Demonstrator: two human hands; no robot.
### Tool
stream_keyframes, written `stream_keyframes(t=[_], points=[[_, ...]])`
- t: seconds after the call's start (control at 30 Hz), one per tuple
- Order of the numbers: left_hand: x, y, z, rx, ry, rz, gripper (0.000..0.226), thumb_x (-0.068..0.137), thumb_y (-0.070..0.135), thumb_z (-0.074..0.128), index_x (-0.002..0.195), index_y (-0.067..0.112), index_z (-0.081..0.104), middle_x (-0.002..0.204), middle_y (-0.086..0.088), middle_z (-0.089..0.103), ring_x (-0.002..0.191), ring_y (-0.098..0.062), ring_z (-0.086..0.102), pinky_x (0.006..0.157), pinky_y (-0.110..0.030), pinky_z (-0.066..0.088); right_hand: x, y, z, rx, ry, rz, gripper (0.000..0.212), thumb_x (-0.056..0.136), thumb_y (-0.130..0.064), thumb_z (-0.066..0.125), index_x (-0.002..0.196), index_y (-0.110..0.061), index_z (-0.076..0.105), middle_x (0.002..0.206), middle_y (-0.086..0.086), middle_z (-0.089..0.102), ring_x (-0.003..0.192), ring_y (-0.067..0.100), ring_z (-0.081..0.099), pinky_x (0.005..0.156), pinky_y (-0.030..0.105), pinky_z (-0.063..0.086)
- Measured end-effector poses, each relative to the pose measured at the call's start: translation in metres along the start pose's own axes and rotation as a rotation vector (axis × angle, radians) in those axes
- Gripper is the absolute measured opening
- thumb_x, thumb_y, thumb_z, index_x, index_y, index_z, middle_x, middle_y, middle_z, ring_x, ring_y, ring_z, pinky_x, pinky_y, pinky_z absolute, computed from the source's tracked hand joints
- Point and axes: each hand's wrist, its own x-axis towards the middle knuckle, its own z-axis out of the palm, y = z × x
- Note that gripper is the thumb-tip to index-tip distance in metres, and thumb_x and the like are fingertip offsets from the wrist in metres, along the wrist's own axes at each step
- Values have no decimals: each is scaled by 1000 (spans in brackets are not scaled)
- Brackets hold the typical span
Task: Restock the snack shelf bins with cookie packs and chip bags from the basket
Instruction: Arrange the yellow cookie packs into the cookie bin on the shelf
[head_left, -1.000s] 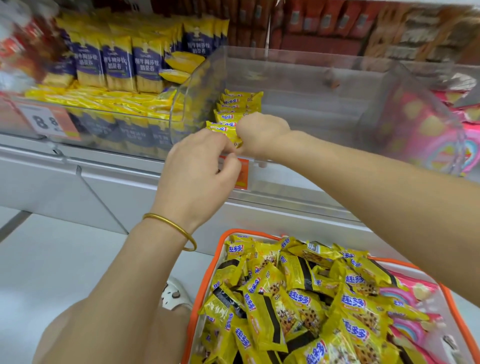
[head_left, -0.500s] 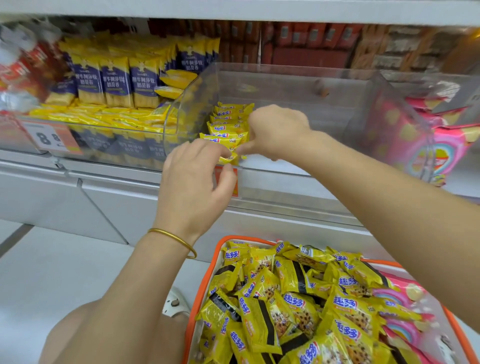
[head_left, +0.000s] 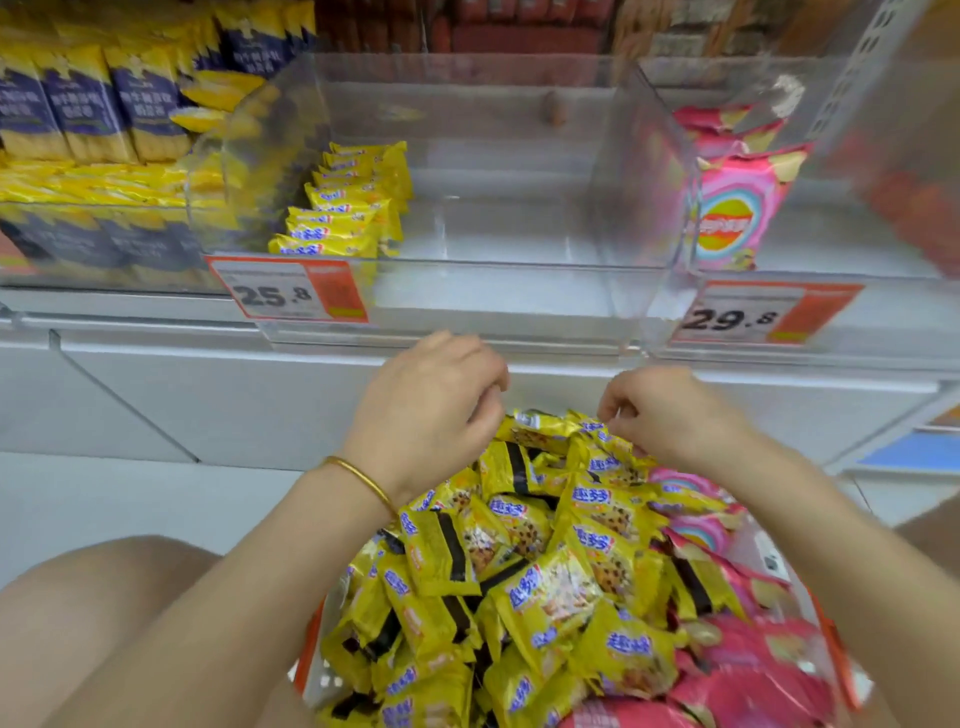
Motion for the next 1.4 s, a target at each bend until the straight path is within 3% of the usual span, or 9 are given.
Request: stream_keyframes(t=[0.23, 0.47, 0.63, 0.73, 0.83, 0.9, 1.0, 1.1, 1.4], points=[[4, 3, 17, 15, -102, -42, 28, 83, 27, 40, 85, 17, 66, 84, 3, 62, 85, -21, 56, 69, -31, 45, 9, 15, 55, -138, -316, -83, 41, 83, -39, 67, 110, -9, 61, 109, 7, 63, 100, 26, 58, 81, 35, 48], [3, 4, 27, -119, -204, -70, 20, 92, 28, 50, 105, 21, 64, 104, 4, 61, 99, -15, 55, 82, -28, 42, 0, 19, 43, -28, -128, -133, 32, 77, -37, 73, 98, -25, 52, 90, -6, 50, 85, 16, 48, 71, 31, 41], [4, 12, 25, -377, -335, -135, 47, 88, 38, 60, 130, 21, 49, 120, 7, 57, 105, -6, 54, 90, -24, 45, -19, -5, -4, 304, 54, -246, 29, 74, -31, 77, 91, -24, 55, 82, -2, 56, 76, 14, 52, 73, 32, 43], [10, 10, 8, -511, -204, -154, 28, 87, 27, 65, 113, 22, 57, 96, 12, 61, 83, 3, 55, 76, -15, 45, -22, -25, -26, 429, 112, -305, 27, 74, -30, 76, 90, -25, 56, 80, -5, 57, 66, 7, 51, 66, 24, 43], [15, -2, -23, -638, -32, -149, 17, 81, 27, 67, 93, 32, 56, 85, 10, 62, 76, 3, 57, 71, -16, 48, -24, -47, -56, 506, 91, -361, 35, 67, -34, 76, 96, -27, 58, 91, -1, 63, 79, 15, 62, 73, 32, 53], [18, -13, -44, -650, 67, -120, 19, 77, 33, 65, 94, 32, 57, 90, 1, 65, 82, -7, 61, 74, -23, 50, -23, -63, -79, 536, 93, -421, 39, 62, -26, 79, 94, -27, 57, 90, 3, 66, 78, 21, 65, 68, 39, 56], [22, -36, -65, -578, 331, -147, 28, 81, 37, 56, 106, 27, 58, 100, 3, 62, 91, -8, 60, 79, -23, 49, -1, -90, -110, 546, 295, -486, 35, 68, -16, 80, 96, -17, 59, 82, -1, 67, 66, 14, 64, 53, 30, 54], [21, -72, -75, -329, 622, -316, 30, 88, 17, 50, 117, 13, 58, 109, -1, 60, 97, -11, 57, 86, -19, 44, 40, -120, -125, 459, 492, -491, 33, 71, -18, 77, 100, -16, 62, 89, -4, 66, 81, 12, 63, 72, 27, 51], [11, -106, -75, -49, 573, -387, 47, 76, -9, 35, 116, 2, 57, 108, -17, 52, 88, -23, 54, 83, -23, 38, 113, -192, -83, 55, 233, -574, 29, 78, -18, 72, 106, -15, 66, 98, -1, 59, 96, 14, 56, 62, 16, 32]])
